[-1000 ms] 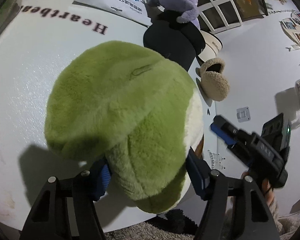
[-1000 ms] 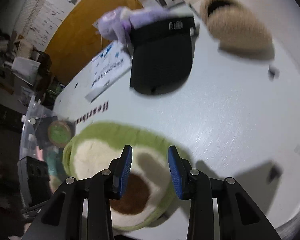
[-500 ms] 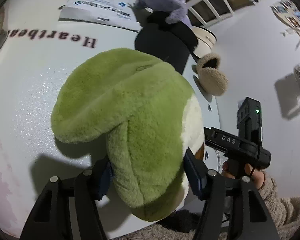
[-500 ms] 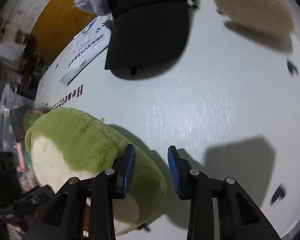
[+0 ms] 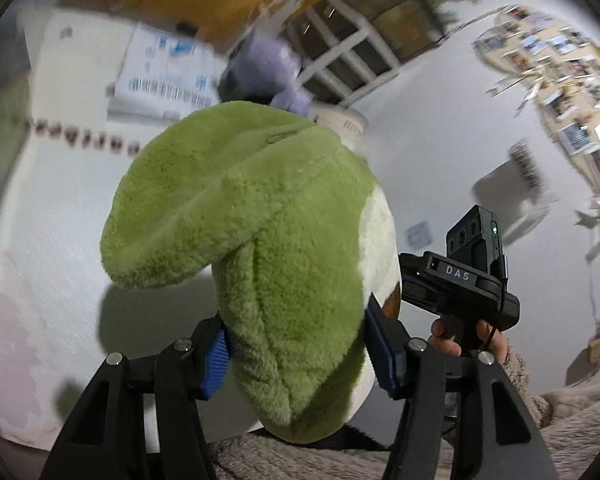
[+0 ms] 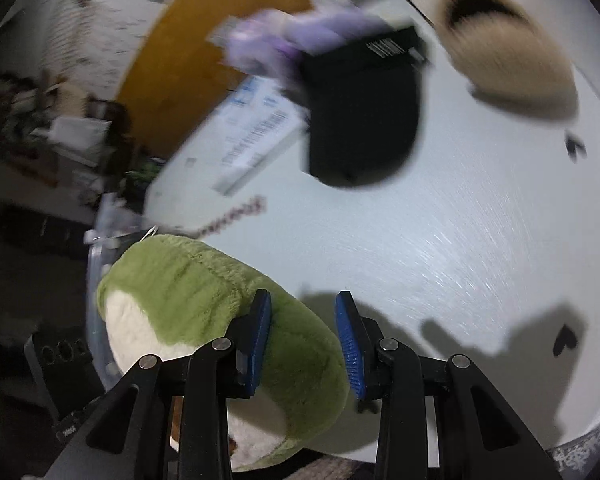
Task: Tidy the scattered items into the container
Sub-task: 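Carry the avocado plush with the left tool over the clear box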
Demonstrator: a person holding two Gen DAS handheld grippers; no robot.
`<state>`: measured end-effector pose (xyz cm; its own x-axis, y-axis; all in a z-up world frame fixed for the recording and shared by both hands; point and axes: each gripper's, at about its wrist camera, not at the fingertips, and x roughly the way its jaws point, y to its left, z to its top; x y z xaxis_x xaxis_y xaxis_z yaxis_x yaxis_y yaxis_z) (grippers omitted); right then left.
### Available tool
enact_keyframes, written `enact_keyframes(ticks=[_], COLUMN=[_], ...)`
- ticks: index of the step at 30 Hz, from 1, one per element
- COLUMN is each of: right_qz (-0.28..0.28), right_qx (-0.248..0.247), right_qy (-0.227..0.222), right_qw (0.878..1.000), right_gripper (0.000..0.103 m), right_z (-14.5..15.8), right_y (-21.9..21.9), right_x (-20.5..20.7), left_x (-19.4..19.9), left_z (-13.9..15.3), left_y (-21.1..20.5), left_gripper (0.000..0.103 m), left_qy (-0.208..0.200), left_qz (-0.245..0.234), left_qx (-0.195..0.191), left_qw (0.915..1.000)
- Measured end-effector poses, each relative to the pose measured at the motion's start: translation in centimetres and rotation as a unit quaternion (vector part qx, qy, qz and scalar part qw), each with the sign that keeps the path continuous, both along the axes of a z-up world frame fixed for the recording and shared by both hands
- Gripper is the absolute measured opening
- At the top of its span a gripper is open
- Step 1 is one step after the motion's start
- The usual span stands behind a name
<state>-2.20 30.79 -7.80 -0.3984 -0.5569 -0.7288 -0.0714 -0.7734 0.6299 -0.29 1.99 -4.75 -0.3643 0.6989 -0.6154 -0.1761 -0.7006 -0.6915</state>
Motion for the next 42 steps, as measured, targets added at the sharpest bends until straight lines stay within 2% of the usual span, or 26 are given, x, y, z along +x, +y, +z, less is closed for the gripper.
enact_keyframes(ticks=[3, 6, 9, 13, 17, 23, 25, 28, 32, 37, 40, 42], right_qz=[0.034, 0.079, 0.115, 0.162, 0.215, 0.288, 0.31, 0.333, 0.345, 0.342, 0.326, 0.321], right_qx=[0.004, 0.015, 0.027, 0.014, 0.022, 0.024, 0.022, 0.03, 0.058, 0.087, 0.139, 0.184], right_qy=[0.046, 0.085, 0.116, 0.136, 0.149, 0.13, 0.111, 0.091, 0.074, 0.052, 0.054, 0.064], right_qw=[0.998, 0.993, 0.986, 0.977, 0.965, 0.949, 0.944, 0.938, 0.934, 0.934, 0.933, 0.927], right_gripper=[0.035, 0.028, 0.028, 0.028, 0.028, 0.024, 0.02, 0.019, 0.017, 0.017, 0.017, 0.017], right_z=[4.1, 7.5, 10.2, 12.4, 13.4, 12.1, 11.0, 9.5, 8.4, 7.1, 7.1, 7.3], right_y=[-2.0, -5.0, -7.9, -12.6, -18.3, -27.1, -29.6, -32.8, -35.2, -36.7, -37.7, -38.0], right_x=[-0.3, -0.5, -0.6, -1.7, -2.4, -2.1, -1.5, -0.7, 0.3, 0.5, 0.6, 0.9], left_x=[0.9, 1.9, 2.2, 3.5, 3.9, 4.0, 3.4, 2.4, 1.3, 0.6, 0.1, -0.3], left_z=[3.5, 6.9, 9.1, 11.9, 13.2, 13.6, 13.5, 12.5, 10.1, 8.2, 7.1, 6.4], left_y=[-1.8, -4.1, -6.4, -11.2, -16.6, -24.1, -25.8, -27.7, -30.1, -31.4, -31.7, -31.8], left_gripper=[0.058, 0.058, 0.058, 0.058, 0.059, 0.06, 0.061, 0.061, 0.061, 0.061, 0.061, 0.061], left_qy=[0.043, 0.088, 0.121, 0.16, 0.17, 0.166, 0.159, 0.146, 0.109, 0.091, 0.085, 0.079], left_qz=[0.021, 0.049, 0.073, 0.11, 0.141, 0.164, 0.157, 0.143, 0.119, 0.107, 0.099, 0.092], left_qx=[0.003, 0.0, -0.006, -0.026, -0.046, -0.092, -0.11, -0.125, -0.115, -0.098, -0.091, -0.084], left_qw=[0.9989, 0.9949, 0.9899, 0.9806, 0.9741, 0.9682, 0.9685, 0.9709, 0.9801, 0.9852, 0.9873, 0.989])
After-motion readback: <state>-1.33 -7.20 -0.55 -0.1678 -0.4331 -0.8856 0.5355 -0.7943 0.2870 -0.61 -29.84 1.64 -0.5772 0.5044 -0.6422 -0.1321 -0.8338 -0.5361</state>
